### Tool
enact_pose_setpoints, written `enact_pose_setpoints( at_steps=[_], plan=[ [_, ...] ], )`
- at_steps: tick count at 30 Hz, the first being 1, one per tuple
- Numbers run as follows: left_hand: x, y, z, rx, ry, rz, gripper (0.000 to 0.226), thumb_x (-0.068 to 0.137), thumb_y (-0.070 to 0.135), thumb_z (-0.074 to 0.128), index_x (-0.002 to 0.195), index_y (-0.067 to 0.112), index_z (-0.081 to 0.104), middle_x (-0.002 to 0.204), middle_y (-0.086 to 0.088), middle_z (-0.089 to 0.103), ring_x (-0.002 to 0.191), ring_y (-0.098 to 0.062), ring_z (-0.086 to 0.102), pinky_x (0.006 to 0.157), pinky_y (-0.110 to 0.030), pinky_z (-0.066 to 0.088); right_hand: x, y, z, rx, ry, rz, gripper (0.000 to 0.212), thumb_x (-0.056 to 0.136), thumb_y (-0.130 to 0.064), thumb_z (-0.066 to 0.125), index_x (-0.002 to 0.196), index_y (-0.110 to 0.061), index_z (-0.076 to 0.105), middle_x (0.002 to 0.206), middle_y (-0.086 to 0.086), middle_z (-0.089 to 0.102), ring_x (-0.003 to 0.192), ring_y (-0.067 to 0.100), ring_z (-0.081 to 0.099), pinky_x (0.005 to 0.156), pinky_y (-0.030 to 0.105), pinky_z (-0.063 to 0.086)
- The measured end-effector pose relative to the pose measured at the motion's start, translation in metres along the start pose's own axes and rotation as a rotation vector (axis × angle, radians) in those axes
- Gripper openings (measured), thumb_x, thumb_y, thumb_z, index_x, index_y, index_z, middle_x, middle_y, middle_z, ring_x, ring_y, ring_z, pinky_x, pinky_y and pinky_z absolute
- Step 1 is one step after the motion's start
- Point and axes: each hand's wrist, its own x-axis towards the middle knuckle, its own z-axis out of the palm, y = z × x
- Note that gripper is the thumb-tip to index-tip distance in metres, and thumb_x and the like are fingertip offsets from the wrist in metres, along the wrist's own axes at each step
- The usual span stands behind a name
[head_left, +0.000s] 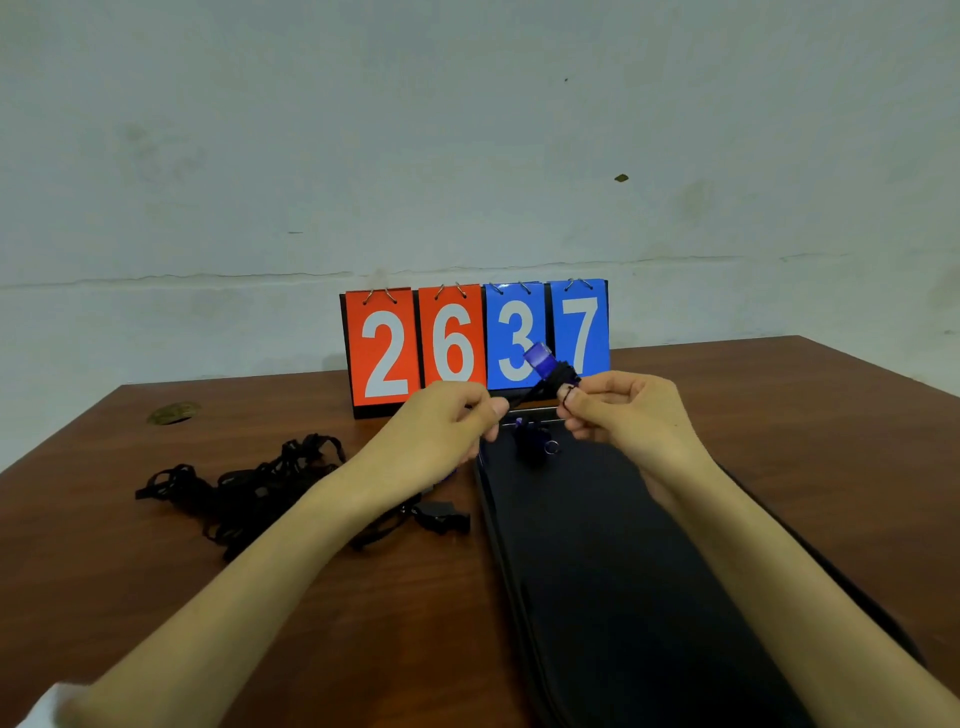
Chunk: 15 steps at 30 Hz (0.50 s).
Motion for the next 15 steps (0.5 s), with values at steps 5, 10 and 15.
enact_pose_setpoints(
  at_steps=[5,10,15],
  plan=[
    [-0.008,0.008,0.007,0.199,-0.028,0.130,0.028,0.094,0.038,0.047,0.078,0.018,0.058,0.056,0.009,0.051,0.051,-0.003,0.046,0.059,-0.021,0.042,-0.001,0.012,0.008,-0.517,0.133,-0.158,0.010,0.080,-0.015,0.069,0.089,-0.012,0.066,0.077,-0.002,0.067,0.069,0.006,0.063,0.072,0.023,0.053],
    [-0.008,0.010,-0.004,0.346,-0.016,0.184,0.026,0.091,0.043,0.049,0.073,0.025,0.055,0.065,0.009,0.053,0.059,-0.004,0.049,0.056,-0.011,0.035,-0.007,0.019,0.015,-0.875,-0.058,-0.353,0.012,0.083,-0.023,0.067,0.094,-0.019,0.064,0.082,-0.011,0.061,0.074,0.000,0.055,0.069,0.013,0.044],
    [-0.006,0.011,-0.014,0.299,-0.079,0.192,0.029,0.090,0.041,0.052,0.068,0.023,0.057,0.058,0.006,0.054,0.052,-0.004,0.047,0.050,-0.009,0.037,-0.014,0.014,0.021,-0.898,-0.328,-0.471,0.013,0.082,-0.020,0.068,0.094,-0.018,0.064,0.078,-0.016,0.057,0.069,-0.004,0.054,0.069,0.009,0.044]
  ],
)
